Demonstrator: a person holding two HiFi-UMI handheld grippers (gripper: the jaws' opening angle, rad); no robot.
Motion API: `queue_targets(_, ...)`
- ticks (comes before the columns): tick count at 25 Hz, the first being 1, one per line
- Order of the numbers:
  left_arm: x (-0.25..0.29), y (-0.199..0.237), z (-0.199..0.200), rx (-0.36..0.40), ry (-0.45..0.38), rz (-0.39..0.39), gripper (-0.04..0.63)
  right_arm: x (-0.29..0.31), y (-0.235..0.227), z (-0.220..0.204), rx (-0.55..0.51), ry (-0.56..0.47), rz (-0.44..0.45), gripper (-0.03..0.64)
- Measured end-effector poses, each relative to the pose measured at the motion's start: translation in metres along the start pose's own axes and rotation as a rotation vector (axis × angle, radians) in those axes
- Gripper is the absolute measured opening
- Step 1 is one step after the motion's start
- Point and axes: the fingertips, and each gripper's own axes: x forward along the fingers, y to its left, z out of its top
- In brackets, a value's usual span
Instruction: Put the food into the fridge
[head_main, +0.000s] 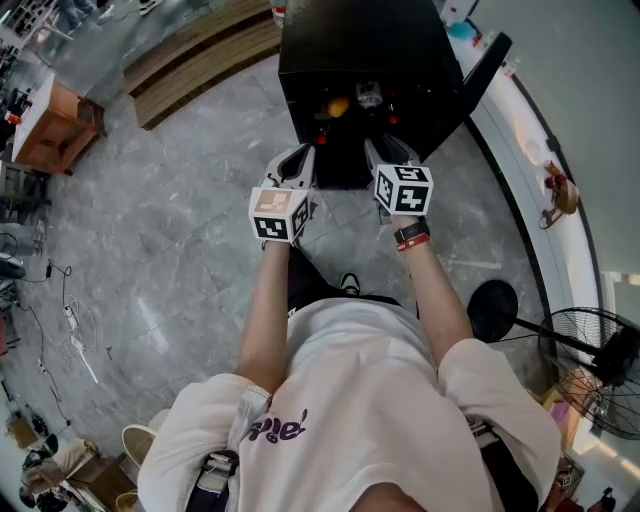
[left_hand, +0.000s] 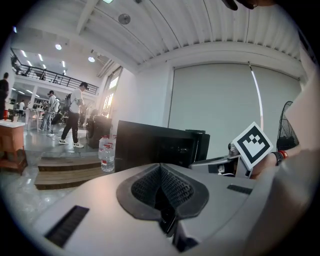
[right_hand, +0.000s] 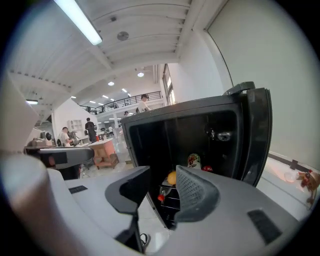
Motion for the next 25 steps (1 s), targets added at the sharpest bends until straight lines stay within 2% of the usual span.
queue_targets(25,-0.037,-0.02,0.024,0.031,-0.056,0.048,0.018,-0.073,-0.009,0.031,-0.035,-0.087,-0.03,0.049)
